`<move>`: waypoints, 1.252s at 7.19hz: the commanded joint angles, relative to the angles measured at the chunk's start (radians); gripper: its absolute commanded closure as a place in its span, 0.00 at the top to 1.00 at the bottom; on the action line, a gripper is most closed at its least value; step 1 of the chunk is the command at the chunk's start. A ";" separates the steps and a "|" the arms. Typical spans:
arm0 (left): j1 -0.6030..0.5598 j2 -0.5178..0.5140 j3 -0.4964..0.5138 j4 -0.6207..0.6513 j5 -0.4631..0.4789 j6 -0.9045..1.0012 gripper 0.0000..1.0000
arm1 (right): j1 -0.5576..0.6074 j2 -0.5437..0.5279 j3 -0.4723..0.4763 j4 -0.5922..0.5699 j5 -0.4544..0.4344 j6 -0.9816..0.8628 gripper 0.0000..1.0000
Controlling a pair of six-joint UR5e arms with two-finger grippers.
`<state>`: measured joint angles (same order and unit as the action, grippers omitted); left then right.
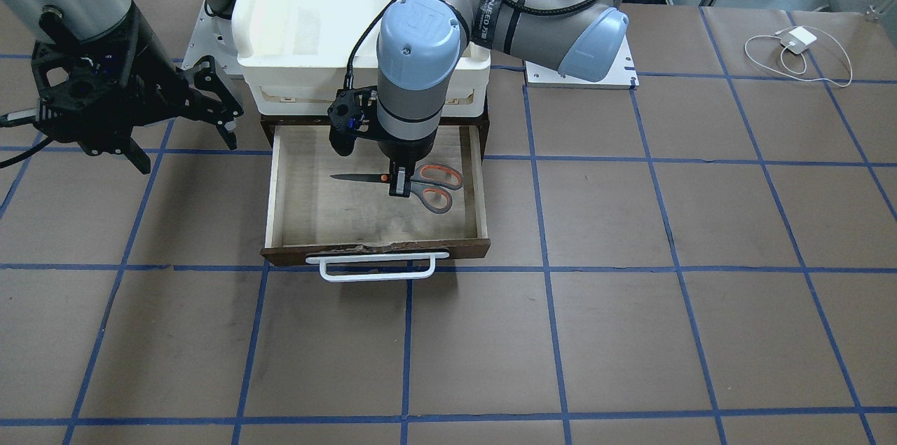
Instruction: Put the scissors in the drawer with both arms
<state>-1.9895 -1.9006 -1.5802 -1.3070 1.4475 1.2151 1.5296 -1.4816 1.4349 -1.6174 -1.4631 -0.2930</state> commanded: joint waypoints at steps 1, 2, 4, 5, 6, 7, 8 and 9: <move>-0.005 0.000 -0.009 0.000 0.001 -0.014 0.46 | 0.004 -0.012 0.007 -0.005 -0.127 0.109 1.00; -0.005 0.000 -0.009 0.000 0.002 -0.025 0.59 | 0.004 -0.016 0.007 -0.003 -0.150 0.109 1.00; 0.004 0.035 0.009 -0.005 0.013 -0.087 0.73 | 0.010 -0.016 0.013 -0.004 -0.158 0.109 1.00; 0.020 0.056 0.032 -0.005 0.016 -0.164 0.73 | 0.010 -0.016 0.013 -0.004 -0.154 0.107 1.00; 0.058 0.073 0.067 -0.017 0.020 -0.306 0.73 | 0.010 -0.014 0.013 -0.004 -0.145 0.107 1.00; 0.110 0.099 0.081 -0.018 0.021 -0.432 0.74 | 0.010 -0.016 0.016 -0.004 -0.141 0.107 1.00; 0.164 0.115 0.080 -0.017 0.021 -0.568 0.81 | 0.012 -0.016 0.016 -0.002 -0.140 0.109 1.00; 0.228 0.132 0.080 -0.018 0.019 -0.703 0.81 | 0.012 -0.014 0.016 -0.004 -0.138 0.107 1.00</move>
<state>-1.8352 -1.7905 -1.5031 -1.3239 1.4674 0.6795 1.5410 -1.4967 1.4506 -1.6208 -1.6040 -0.1850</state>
